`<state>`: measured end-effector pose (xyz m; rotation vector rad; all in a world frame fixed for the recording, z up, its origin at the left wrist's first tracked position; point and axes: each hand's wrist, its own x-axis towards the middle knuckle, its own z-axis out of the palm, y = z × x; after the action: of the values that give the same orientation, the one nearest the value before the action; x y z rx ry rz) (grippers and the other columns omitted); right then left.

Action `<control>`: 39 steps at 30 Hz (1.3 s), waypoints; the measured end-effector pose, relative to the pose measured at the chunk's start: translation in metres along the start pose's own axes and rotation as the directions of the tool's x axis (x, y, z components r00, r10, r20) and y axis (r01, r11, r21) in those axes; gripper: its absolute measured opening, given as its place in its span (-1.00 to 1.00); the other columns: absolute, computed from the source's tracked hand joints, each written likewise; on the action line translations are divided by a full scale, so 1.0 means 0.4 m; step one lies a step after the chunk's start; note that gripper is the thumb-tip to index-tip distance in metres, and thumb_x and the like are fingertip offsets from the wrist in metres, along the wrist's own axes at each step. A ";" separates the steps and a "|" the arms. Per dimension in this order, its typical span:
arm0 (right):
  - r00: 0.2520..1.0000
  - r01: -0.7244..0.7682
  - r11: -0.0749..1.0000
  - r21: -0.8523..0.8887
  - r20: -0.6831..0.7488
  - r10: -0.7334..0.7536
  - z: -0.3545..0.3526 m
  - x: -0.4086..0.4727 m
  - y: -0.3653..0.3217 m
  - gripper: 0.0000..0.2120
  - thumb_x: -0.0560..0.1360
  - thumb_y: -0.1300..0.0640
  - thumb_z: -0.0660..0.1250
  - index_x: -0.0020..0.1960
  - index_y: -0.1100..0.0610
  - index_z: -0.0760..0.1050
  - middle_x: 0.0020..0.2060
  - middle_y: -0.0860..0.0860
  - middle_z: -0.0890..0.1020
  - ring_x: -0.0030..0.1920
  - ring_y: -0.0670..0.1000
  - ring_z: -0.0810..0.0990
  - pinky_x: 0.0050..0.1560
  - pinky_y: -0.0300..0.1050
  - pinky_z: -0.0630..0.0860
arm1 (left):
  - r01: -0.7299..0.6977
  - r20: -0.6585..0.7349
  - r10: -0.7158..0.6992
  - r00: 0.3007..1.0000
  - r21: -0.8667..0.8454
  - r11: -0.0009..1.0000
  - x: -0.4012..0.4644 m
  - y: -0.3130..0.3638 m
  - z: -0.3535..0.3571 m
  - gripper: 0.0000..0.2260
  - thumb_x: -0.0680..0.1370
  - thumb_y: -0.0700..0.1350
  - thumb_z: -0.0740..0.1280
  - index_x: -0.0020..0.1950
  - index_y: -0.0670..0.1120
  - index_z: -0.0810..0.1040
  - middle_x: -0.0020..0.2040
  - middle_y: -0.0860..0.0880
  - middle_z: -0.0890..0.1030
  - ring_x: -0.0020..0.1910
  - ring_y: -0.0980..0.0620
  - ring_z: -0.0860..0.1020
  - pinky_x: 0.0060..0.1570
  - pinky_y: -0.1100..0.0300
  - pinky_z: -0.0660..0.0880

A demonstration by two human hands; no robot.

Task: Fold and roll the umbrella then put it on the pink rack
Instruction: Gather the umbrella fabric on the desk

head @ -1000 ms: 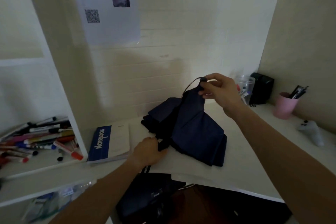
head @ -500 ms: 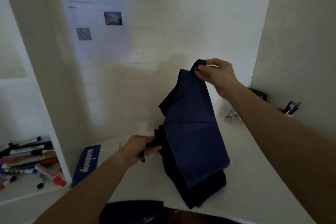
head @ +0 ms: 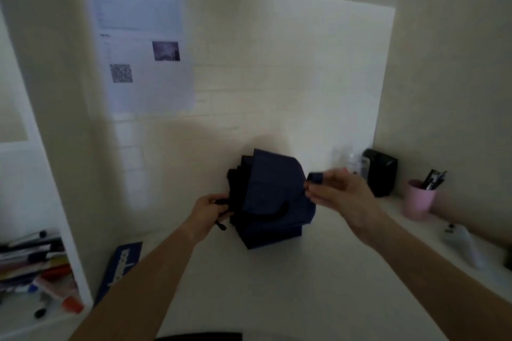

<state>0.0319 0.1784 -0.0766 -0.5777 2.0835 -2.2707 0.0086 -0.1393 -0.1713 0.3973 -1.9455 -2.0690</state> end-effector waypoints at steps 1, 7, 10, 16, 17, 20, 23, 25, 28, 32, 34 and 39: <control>1.000 -0.030 0.999 -0.017 0.003 0.030 -0.008 -0.032 0.042 -0.88 0.46 0.38 0.46 -0.02 0.29 0.61 -0.06 0.24 0.73 -0.02 0.16 0.71 0.04 -0.09 0.68 | 0.031 -0.013 -0.031 0.999 0.024 0.999 -0.005 -0.038 0.001 -0.69 0.58 -0.50 0.23 0.32 -0.38 0.49 0.28 -0.33 0.56 0.11 -0.20 0.60 0.22 -0.02 0.54; 0.986 -0.168 0.986 -0.003 0.014 0.168 -0.035 -0.196 0.180 -0.87 0.45 0.36 0.47 0.00 0.28 0.65 -0.02 0.24 0.72 0.05 0.17 0.72 0.12 -0.04 0.64 | 0.140 -0.217 0.003 0.976 0.638 0.758 -0.075 -0.164 -0.006 -0.59 0.57 -0.14 0.37 0.42 -0.12 0.43 0.32 -0.24 0.43 0.24 -0.22 0.46 0.17 -0.08 0.55; 0.980 -0.199 0.979 0.030 0.012 0.199 -0.030 -0.265 0.224 -0.86 0.44 0.32 0.48 0.00 0.26 0.66 -0.01 0.24 0.71 0.09 0.21 0.69 0.13 -0.02 0.64 | -0.270 -0.087 0.483 0.871 0.736 0.620 -0.196 -0.154 0.045 -0.56 0.51 -0.18 0.41 0.38 -0.06 0.47 0.33 -0.17 0.43 0.31 -0.08 0.37 0.31 0.01 0.42; 0.971 -0.238 0.971 0.039 0.005 0.238 -0.008 -0.393 0.285 -0.82 0.43 0.24 0.53 0.02 0.26 0.66 0.00 0.29 0.68 0.12 0.28 0.64 0.18 0.12 0.61 | -0.767 0.686 0.342 0.642 0.580 0.275 -0.434 -0.183 0.132 -0.39 0.45 0.19 0.43 0.46 0.08 0.39 0.46 0.13 0.38 0.43 0.17 0.33 0.40 0.28 0.30; 0.970 -0.242 0.969 0.052 0.007 0.242 -0.005 -0.410 0.289 -0.80 0.43 0.23 0.53 0.02 0.26 0.65 0.01 0.31 0.67 0.12 0.30 0.63 0.21 0.15 0.58 | -0.758 0.689 0.319 0.651 0.614 0.220 -0.449 -0.203 0.144 -0.37 0.46 0.24 0.40 0.48 0.08 0.38 0.49 0.12 0.36 0.45 0.15 0.31 0.41 0.24 0.29; 0.968 -0.251 0.964 0.091 0.014 0.251 0.000 -0.458 0.291 -0.82 0.44 0.26 0.51 0.03 0.26 0.65 0.00 0.32 0.67 0.14 0.32 0.63 0.27 0.18 0.54 | -0.695 0.620 0.356 0.700 0.706 0.136 -0.466 -0.244 0.169 -0.50 0.52 0.18 0.35 0.41 0.02 0.47 0.43 0.04 0.48 0.36 0.03 0.46 0.31 0.12 0.43; 0.964 -0.264 0.962 0.068 0.036 0.262 -0.002 -0.505 0.287 -0.83 0.44 0.28 0.51 0.02 0.26 0.66 -0.04 0.22 0.72 0.09 0.23 0.67 0.25 0.10 0.56 | -0.715 0.623 0.495 0.605 0.699 -0.006 -0.478 -0.263 0.165 -0.80 0.55 -0.05 0.35 0.13 -0.07 0.65 0.14 -0.03 0.67 0.05 -0.04 0.64 -0.01 0.07 0.59; 0.960 -0.280 0.958 0.068 0.048 0.277 -0.003 -0.539 0.293 -0.85 0.44 0.30 0.51 0.00 0.27 0.66 -0.06 0.17 0.74 0.05 0.17 0.70 0.22 0.03 0.56 | -0.736 0.669 0.540 0.511 0.665 -0.127 -0.479 -0.271 0.139 -0.87 0.51 -0.15 0.41 0.01 -0.11 0.70 0.03 -0.06 0.70 -0.06 -0.06 0.67 -0.09 0.06 0.63; 0.951 -0.300 0.954 0.014 0.080 0.298 -0.002 -0.586 0.321 -0.88 0.44 0.37 0.48 -0.03 0.34 0.66 -0.06 0.16 0.75 0.06 0.14 0.71 0.20 -0.04 0.58 | -0.752 0.739 0.520 0.428 0.611 -0.249 -0.488 -0.282 0.089 -0.80 0.41 -0.21 0.54 0.03 -0.14 0.72 0.04 -0.10 0.72 -0.04 -0.07 0.69 -0.01 0.05 0.66; 0.913 -0.283 0.924 -0.257 0.222 0.341 0.005 -0.619 0.375 -0.75 0.45 0.49 0.40 0.01 0.24 0.71 -0.03 0.04 0.77 0.06 -0.03 0.72 0.23 -0.18 0.57 | -0.755 0.765 0.457 0.453 0.602 -0.259 -0.501 -0.301 0.054 -0.77 0.48 -0.12 0.51 0.13 -0.09 0.71 0.10 -0.08 0.71 -0.01 -0.05 0.69 0.01 0.06 0.65; 0.849 -0.288 0.863 -0.415 0.306 0.431 0.000 -0.612 0.381 -0.64 0.50 0.51 0.32 0.09 0.15 0.71 0.09 -0.05 0.73 0.12 -0.14 0.68 0.27 -0.20 0.54 | -0.762 0.750 0.457 0.477 0.613 -0.210 -0.500 -0.299 0.049 -0.77 0.50 -0.10 0.51 0.15 -0.08 0.71 0.11 -0.06 0.71 -0.01 -0.03 0.69 -0.02 0.08 0.66; 0.658 -0.057 0.699 -0.713 0.500 0.564 -0.049 -0.543 0.311 -0.39 0.50 0.51 0.13 0.15 -0.07 0.69 0.29 -0.20 0.58 0.31 -0.28 0.50 0.32 -0.36 0.44 | -0.789 0.755 0.451 0.476 0.594 -0.160 -0.486 -0.292 0.035 -0.77 0.54 -0.06 0.46 0.18 -0.03 0.71 0.14 -0.02 0.70 0.02 0.02 0.67 -0.01 0.12 0.65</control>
<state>0.1990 0.2368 -0.2544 -0.7964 2.2116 -0.8280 0.1816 -0.0457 -0.2847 -0.7236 -2.5138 -0.0348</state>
